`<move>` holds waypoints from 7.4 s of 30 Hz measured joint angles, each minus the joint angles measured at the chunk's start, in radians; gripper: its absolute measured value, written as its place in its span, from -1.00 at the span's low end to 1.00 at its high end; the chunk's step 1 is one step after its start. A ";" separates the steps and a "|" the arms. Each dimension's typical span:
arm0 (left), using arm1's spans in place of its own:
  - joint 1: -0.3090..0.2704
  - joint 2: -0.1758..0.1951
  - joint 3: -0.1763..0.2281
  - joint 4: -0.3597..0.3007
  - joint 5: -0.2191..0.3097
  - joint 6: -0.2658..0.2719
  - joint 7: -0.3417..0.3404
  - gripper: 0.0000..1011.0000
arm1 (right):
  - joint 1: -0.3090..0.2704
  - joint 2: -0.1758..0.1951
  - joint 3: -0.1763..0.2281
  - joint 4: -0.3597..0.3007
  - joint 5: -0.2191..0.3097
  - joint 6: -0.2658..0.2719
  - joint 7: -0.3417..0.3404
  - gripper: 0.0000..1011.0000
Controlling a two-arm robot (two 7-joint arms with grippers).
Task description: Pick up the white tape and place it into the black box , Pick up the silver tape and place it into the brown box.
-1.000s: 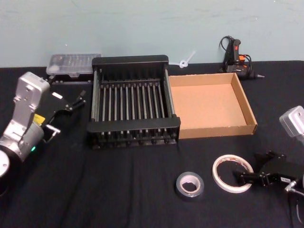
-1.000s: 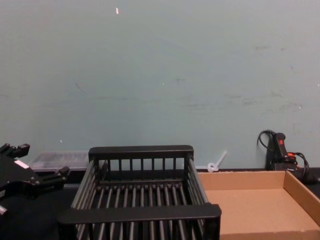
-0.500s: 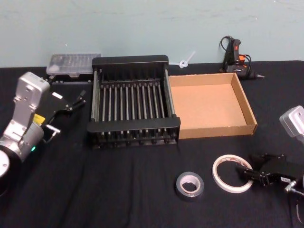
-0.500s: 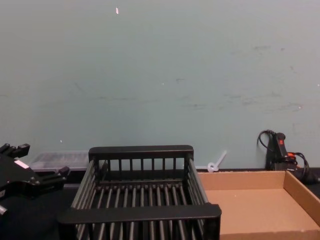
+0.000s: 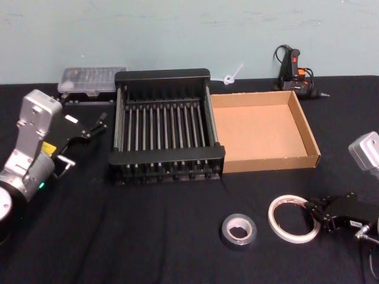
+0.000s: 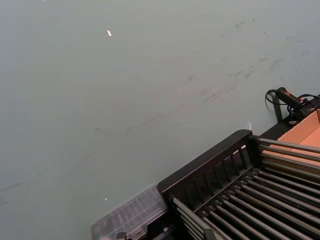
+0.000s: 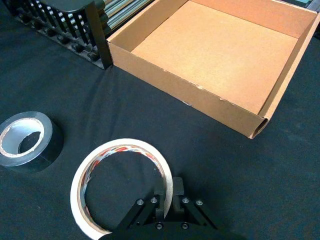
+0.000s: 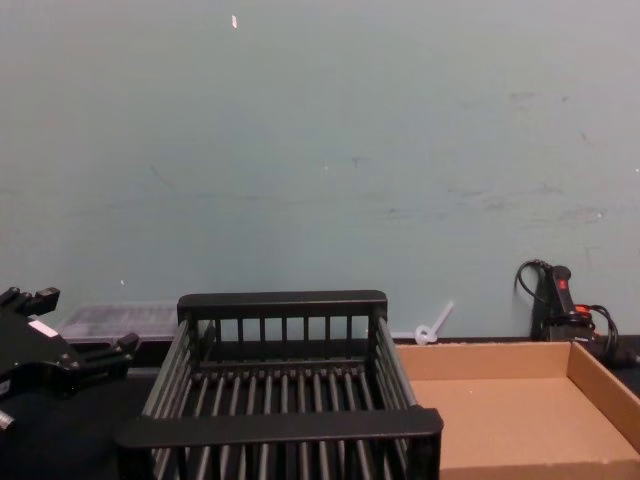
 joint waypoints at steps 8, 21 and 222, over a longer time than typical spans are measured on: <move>0.000 0.000 0.000 0.000 0.000 0.000 0.000 0.98 | 0.000 0.000 0.000 0.000 0.000 0.000 0.000 -0.85; 0.000 0.000 0.000 0.000 0.000 0.000 0.000 0.98 | 0.000 0.000 0.000 0.000 0.000 0.000 0.000 -0.85; 0.000 0.000 0.000 0.000 0.000 0.000 0.000 0.98 | 0.204 -0.114 -0.062 -0.080 -0.046 0.021 0.102 0.98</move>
